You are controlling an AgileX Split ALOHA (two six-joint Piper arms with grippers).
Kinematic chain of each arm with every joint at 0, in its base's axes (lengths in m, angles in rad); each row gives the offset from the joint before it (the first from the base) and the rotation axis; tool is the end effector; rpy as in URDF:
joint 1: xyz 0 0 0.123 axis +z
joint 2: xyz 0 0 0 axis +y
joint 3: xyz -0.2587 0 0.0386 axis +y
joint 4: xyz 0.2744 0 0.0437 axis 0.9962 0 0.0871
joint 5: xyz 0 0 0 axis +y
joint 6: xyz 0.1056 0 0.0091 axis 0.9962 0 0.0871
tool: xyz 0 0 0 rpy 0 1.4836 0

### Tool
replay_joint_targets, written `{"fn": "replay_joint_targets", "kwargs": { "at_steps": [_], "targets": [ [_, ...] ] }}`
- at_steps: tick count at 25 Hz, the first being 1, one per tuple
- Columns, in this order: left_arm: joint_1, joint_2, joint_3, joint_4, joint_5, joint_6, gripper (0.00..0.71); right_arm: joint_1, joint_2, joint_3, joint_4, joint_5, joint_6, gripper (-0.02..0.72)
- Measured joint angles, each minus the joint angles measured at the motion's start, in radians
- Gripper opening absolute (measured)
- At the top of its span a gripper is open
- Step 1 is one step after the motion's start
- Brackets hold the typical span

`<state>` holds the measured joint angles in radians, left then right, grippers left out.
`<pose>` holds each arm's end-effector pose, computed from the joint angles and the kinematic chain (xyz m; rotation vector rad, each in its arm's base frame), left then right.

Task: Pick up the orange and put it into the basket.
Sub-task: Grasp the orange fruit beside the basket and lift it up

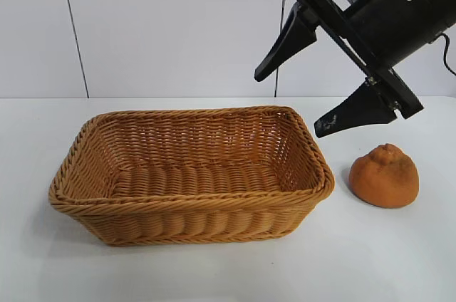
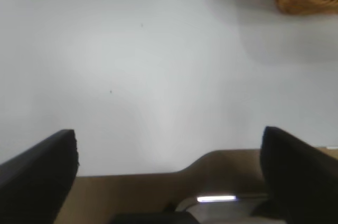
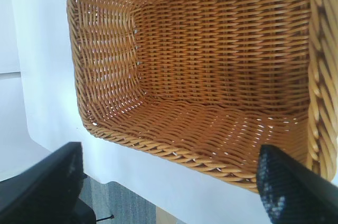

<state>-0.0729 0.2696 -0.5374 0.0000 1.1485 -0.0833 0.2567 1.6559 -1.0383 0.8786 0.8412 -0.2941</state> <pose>0.0880 -0.0064 0.2682 -0.0123 2.3656 -0.0756 0.3180 0.1464 0.1750 -0.0112 2.7690 1.0129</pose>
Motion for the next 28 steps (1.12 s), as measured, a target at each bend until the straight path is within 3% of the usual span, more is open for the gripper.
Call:
{"fn": "replay_joint_targets", "kwargs": {
  "at_steps": [6, 20, 24, 28],
  "targets": [
    [0.000, -0.136, 0.007, 0.000, -0.033, 0.000, 0.667, 0.000, 0.000, 0.000, 0.000, 0.027, 0.000, 0.610],
    [0.000, -0.274, 0.035, -0.017, -0.083, 0.026, 0.667, 0.000, 0.000, 0.000, -0.009, 0.080, 0.006, 0.610],
    [0.000, -0.274, 0.035, -0.020, -0.083, 0.025, 0.667, 0.000, 0.000, -0.001, -0.066, 0.085, 0.046, 0.610],
    [0.000, -0.274, 0.035, -0.020, -0.083, 0.025, 0.667, 0.000, 0.000, -0.049, -0.191, 0.121, 0.108, 0.610]
  ]
}}
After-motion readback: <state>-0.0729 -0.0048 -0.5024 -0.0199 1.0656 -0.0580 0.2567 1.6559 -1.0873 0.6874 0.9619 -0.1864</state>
